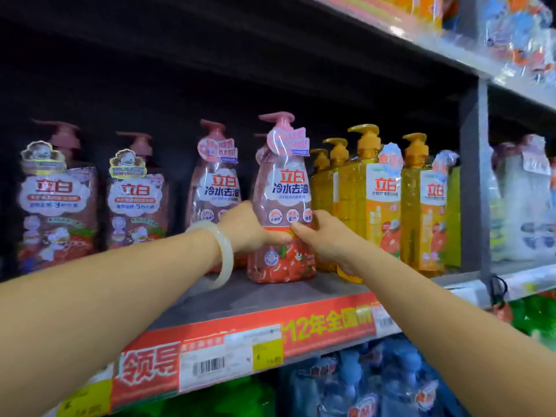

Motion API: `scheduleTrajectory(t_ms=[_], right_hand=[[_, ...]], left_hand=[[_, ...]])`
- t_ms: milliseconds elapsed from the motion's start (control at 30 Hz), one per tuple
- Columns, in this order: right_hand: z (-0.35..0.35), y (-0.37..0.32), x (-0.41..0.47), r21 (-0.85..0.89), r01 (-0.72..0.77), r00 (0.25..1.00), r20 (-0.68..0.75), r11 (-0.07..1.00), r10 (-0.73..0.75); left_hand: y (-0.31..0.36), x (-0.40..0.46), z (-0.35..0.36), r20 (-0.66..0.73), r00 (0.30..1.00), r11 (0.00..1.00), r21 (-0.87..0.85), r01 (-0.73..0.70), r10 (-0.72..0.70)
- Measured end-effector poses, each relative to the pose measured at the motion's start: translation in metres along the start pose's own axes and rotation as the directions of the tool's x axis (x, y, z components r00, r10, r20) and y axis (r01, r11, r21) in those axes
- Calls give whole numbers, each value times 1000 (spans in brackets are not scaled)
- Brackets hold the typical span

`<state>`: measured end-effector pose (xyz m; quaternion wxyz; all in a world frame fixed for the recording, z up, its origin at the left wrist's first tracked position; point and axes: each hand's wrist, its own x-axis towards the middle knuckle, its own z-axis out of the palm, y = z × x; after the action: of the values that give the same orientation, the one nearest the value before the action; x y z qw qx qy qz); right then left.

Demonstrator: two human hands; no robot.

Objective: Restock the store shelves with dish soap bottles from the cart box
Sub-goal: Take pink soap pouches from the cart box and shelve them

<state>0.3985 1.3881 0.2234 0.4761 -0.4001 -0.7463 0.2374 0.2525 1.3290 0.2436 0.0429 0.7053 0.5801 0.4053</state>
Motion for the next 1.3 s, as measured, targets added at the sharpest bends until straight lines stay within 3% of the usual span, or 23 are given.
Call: scheduleTrajectory(t_ms=[167, 267, 467, 600, 833, 1133, 1300], right_hand=[[3, 3, 12, -42, -127, 992, -17, 991, 126], [4, 4, 16, -78, -139, 990, -24, 987, 138], [8, 4, 18, -132, -120, 992, 15, 984, 123], [5, 4, 12, -226, -91, 993, 49, 970, 105], [10, 6, 4, -458, -34, 998, -58, 888, 9], [11, 8, -2, -443, -21, 997, -74, 896, -13], [12, 9, -1, -453, -23, 997, -82, 891, -16]], left_hand=[[-5, 15, 19, -102, 975, 979, -78, 189, -197], [-3, 17, 24, -145, 966, 976, -74, 205, -214], [-14, 13, 25, -16, 941, 894, -319, 316, -338], [-14, 11, 26, -47, 939, 898, -313, 309, -339], [-13, 5, 25, -36, 933, 898, -288, 333, -358], [-4, 3, 28, -62, 931, 924, -165, 345, -359], [7, -3, 18, -63, 955, 940, 166, 297, -290]])
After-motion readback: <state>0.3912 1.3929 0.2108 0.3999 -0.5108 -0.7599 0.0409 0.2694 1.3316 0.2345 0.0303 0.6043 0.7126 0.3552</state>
